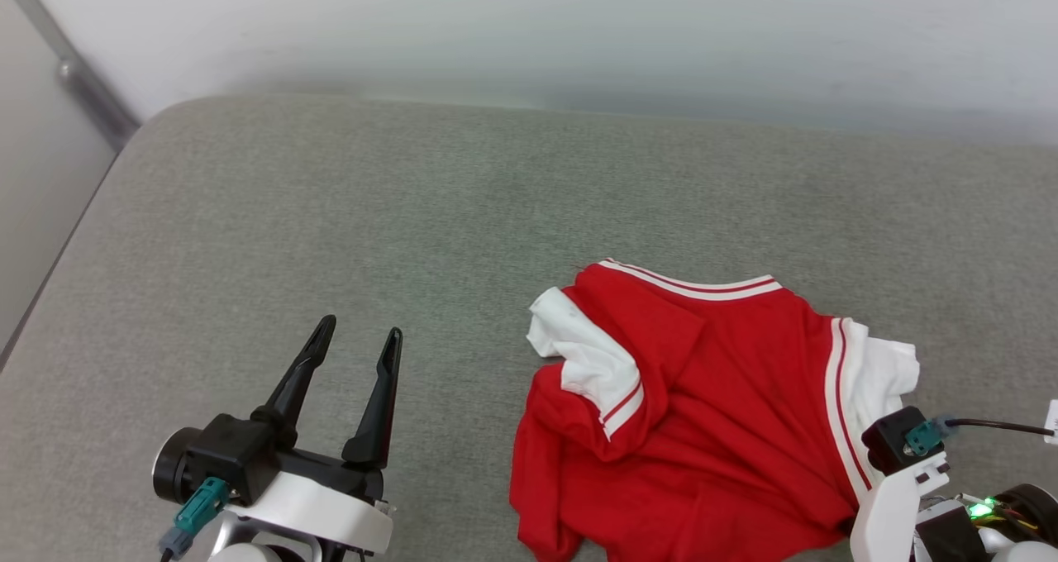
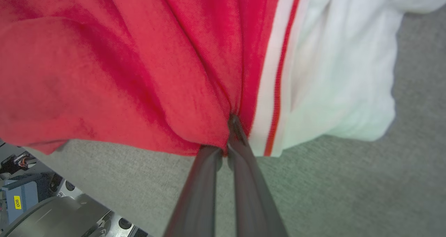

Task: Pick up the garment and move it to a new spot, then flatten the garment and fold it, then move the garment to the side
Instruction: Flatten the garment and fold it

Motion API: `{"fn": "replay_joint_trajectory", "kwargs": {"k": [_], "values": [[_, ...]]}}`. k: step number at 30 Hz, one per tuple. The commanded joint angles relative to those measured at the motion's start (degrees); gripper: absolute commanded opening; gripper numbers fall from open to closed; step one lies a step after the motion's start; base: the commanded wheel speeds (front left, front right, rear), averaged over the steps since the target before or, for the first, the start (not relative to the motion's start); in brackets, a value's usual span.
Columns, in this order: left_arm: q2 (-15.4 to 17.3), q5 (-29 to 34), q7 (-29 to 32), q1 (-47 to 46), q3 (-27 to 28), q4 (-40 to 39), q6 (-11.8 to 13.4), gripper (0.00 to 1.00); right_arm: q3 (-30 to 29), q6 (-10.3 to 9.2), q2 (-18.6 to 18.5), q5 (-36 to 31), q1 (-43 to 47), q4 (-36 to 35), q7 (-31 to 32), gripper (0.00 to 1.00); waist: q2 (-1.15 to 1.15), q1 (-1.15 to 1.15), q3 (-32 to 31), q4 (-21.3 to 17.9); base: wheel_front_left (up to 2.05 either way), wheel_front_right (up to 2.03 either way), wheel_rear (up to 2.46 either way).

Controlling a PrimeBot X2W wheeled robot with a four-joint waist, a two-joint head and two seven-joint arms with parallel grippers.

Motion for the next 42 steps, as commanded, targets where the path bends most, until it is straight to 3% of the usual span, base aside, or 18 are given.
{"fn": "replay_joint_trajectory", "kwargs": {"k": [1, 8, 15, 24, 29, 36, 42], "values": [[0.36, -0.13, -0.14, 0.52, 0.03, 0.17, -0.07, 1.00, -0.54, -0.04, 0.81, -1.22, 1.18, -0.45, -1.46, 1.00, 0.00, 0.00, -0.20, -0.87, 0.00, 0.00, 0.00], [0.67, -1.58, -0.14, 0.04, 0.13, 0.19, -0.08, 1.00, -2.85, -0.04, 3.69, -1.33, -1.52, -6.19, -12.26, 1.00, 0.00, 0.00, -1.25, -4.06, 0.00, 0.00, 0.00], [0.77, -3.41, -0.14, 0.19, 0.47, -0.24, -0.09, 1.00, -9.96, -0.04, 6.87, 0.03, -0.26, -11.99, -27.12, 1.00, 0.00, 0.00, -1.42, -7.35, 0.00, 0.00, 0.00], [2.19, -5.49, 0.29, -0.79, 0.36, -0.08, -0.09, 1.00, -15.19, -0.03, 11.53, -1.10, 1.69, -14.38, -44.49, 1.00, 0.00, 0.00, 0.37, -11.40, 0.00, 0.00, 0.00], [4.42, -7.69, 10.33, -3.62, -2.22, 0.84, -0.05, 1.00, -15.91, -0.03, 11.84, -2.63, 0.76, -13.74, -46.79, 1.00, 0.00, 0.00, 2.68, -13.40, 0.00, 0.00, 0.00], [7.48, -10.71, 34.84, -10.03, -5.26, 0.78, 1.74, 1.00, -15.41, -0.03, 12.19, -2.80, -0.43, -13.83, -48.33, 1.00, 0.00, 0.00, 7.77, -14.89, 0.00, 0.00, 0.00], [9.21, -9.19, 44.89, -14.76, -6.55, -0.50, 4.13, 1.00, -14.32, -0.03, 12.80, -3.18, -1.68, -13.30, -49.56, 1.00, 0.00, 0.00, 11.38, -15.51, 0.00, 0.00, 0.00]]}}
